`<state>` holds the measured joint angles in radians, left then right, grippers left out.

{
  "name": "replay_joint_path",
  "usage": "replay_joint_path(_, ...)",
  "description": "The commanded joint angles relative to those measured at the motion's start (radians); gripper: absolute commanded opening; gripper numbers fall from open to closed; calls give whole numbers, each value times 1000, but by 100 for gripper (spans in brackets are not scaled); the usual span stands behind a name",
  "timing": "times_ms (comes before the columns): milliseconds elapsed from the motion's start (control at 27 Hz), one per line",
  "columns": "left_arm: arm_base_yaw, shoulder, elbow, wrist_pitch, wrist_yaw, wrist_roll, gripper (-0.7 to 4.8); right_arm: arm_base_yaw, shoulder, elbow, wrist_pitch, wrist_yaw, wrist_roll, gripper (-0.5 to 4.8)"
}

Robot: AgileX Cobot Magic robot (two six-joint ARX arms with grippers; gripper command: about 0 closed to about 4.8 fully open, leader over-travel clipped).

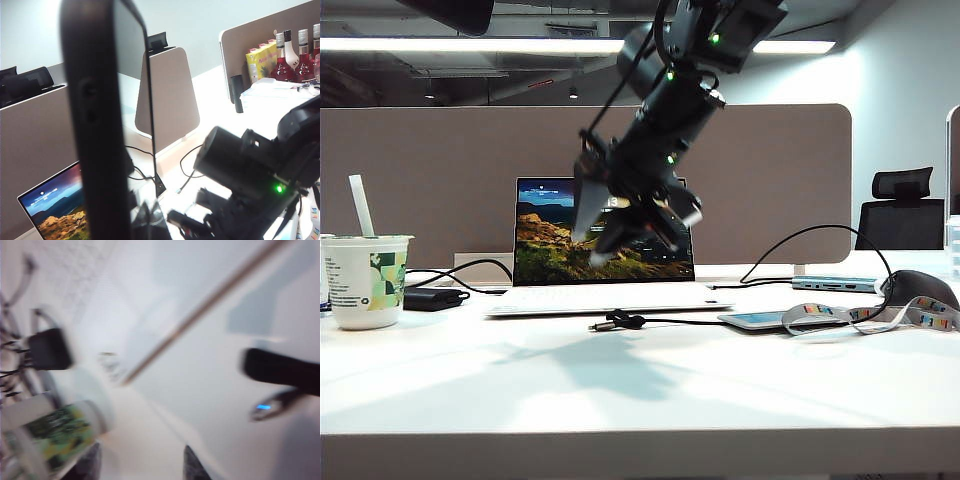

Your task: Pick up the black phone, pick up the charger plug, insert the charger plug into the phone's charging port, and finally place the connected phone back on the desk.

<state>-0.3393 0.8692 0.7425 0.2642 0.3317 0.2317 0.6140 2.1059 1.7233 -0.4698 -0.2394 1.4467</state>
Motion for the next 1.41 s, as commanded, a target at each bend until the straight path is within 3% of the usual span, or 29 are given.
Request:
replay_joint_path(37, 2, -7, 8, 35, 2, -3, -6, 1, -1, 0, -66, 6, -2, 207)
replay_joint_path(334, 2, -8, 8, 29, 2, -3, -6, 2, 52, 0, -78, -50, 26, 206)
replay_joint_path(519, 2, -8, 8, 24, 2, -4, -6, 4, 59, 0, -79, -28, 72, 206)
replay_joint_path(1409, 2, -8, 8, 19, 0, -3, -6, -6, 95, 0, -117, 9, 72, 198)
